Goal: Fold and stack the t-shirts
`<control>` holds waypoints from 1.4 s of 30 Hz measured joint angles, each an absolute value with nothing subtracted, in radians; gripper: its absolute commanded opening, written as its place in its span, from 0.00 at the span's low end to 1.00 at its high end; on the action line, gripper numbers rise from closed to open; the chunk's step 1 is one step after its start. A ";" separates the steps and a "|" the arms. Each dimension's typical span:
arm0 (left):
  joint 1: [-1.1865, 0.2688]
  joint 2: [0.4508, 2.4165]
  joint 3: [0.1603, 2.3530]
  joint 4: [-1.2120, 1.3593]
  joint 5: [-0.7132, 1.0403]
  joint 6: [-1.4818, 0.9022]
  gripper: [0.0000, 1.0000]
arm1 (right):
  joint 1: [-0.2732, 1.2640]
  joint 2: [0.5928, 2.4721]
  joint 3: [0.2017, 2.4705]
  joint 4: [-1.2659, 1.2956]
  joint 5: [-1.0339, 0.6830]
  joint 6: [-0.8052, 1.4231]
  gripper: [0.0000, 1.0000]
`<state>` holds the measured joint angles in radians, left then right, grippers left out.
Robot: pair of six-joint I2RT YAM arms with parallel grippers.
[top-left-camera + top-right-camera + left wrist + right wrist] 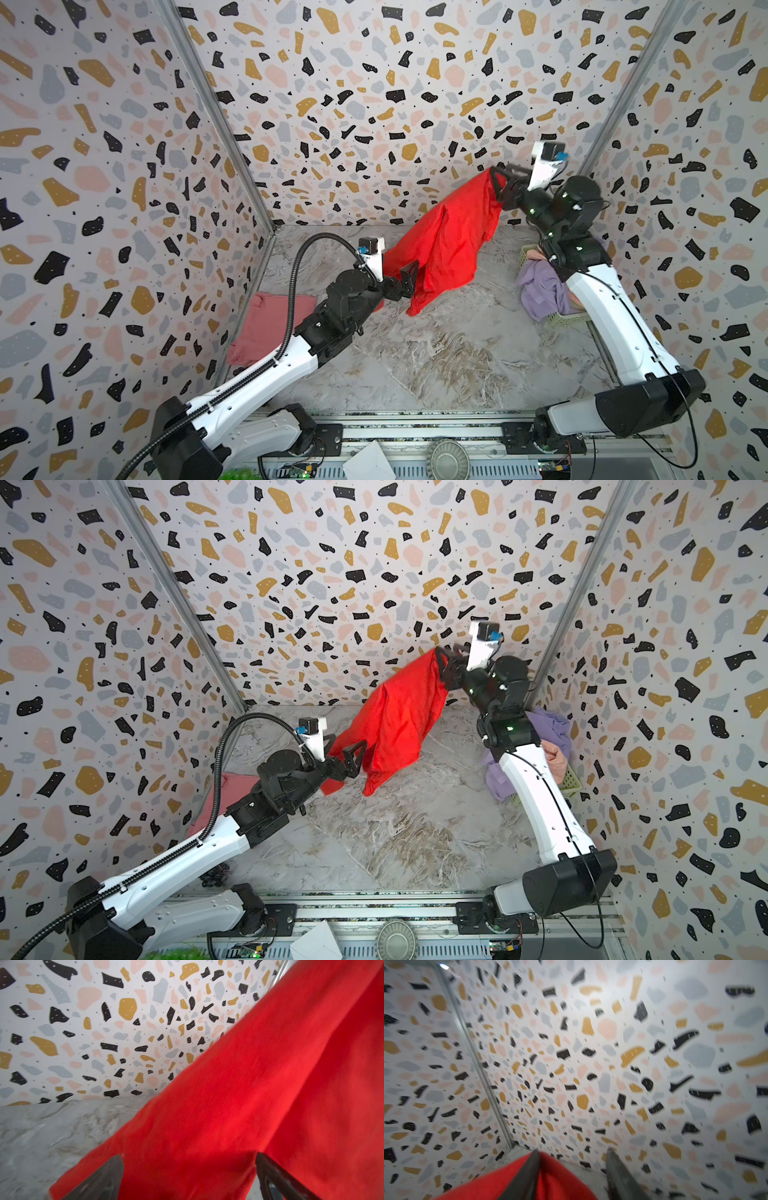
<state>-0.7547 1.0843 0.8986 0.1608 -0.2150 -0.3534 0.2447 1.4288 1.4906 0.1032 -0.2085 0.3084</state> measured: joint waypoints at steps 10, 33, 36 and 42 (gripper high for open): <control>-0.754 1.153 0.739 -0.089 -0.377 -0.378 0.93 | 0.210 1.487 0.959 0.030 -0.109 0.403 0.90; -0.401 1.074 0.314 -0.107 -0.186 -0.661 0.71 | 0.752 1.237 0.581 -0.123 -0.025 0.429 0.86; -0.395 1.095 0.315 -0.065 -0.172 -0.668 0.68 | 0.826 1.242 0.569 -0.159 0.004 0.448 0.86; -0.394 1.108 0.315 -0.036 -0.165 -0.670 0.62 | 0.923 1.336 0.561 -0.208 0.077 0.463 0.81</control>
<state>-0.3939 1.1076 0.3145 -0.0357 -0.1654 -0.6704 0.9234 1.3361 0.5610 -0.2085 0.0772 0.4633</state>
